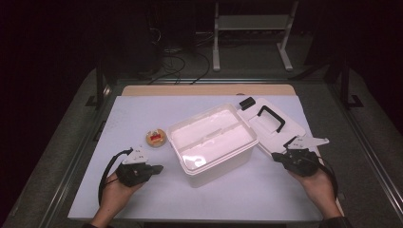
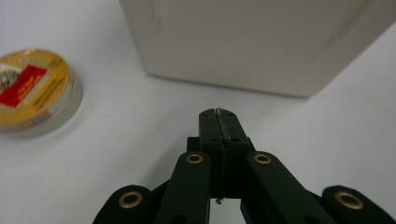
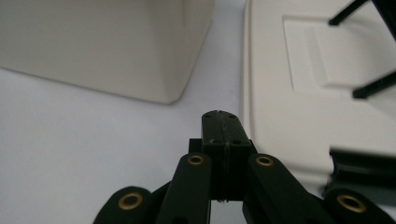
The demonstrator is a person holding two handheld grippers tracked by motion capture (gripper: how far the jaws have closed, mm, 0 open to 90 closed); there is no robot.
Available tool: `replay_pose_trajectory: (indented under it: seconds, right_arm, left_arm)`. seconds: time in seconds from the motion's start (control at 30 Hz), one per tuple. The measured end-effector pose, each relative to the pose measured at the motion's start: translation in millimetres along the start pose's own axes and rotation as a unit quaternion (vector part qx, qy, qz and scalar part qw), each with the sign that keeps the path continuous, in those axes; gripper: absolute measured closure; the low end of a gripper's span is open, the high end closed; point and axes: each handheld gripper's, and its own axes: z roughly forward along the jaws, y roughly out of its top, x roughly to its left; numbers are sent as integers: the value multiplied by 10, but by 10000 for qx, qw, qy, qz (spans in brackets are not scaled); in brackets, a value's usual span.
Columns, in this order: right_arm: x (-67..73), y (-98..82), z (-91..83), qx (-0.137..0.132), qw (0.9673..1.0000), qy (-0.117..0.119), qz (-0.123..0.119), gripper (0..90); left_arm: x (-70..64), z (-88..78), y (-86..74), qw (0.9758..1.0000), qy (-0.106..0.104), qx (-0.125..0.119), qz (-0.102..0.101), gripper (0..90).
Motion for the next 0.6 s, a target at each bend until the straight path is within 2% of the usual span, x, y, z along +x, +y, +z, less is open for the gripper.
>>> replay_pose_trajectory:
  seconds: [0.17, 0.3, 0.6]
  right_arm:
    - [-36, 209, 104, -101, 9998, 48, -186, 898]
    - [-90, 354, 223, -127, 9995, 123, -279, 898]
    - [-180, 601, 526, -219, 9983, 428, -331, 898]
  left_arm:
    - [-2, 85, 164, 9999, 59, -4, 121, 899]
    - [40, 150, 261, 9999, 87, -44, 105, 899]
    - [56, 222, 372, 9998, 76, -143, 121, 898]
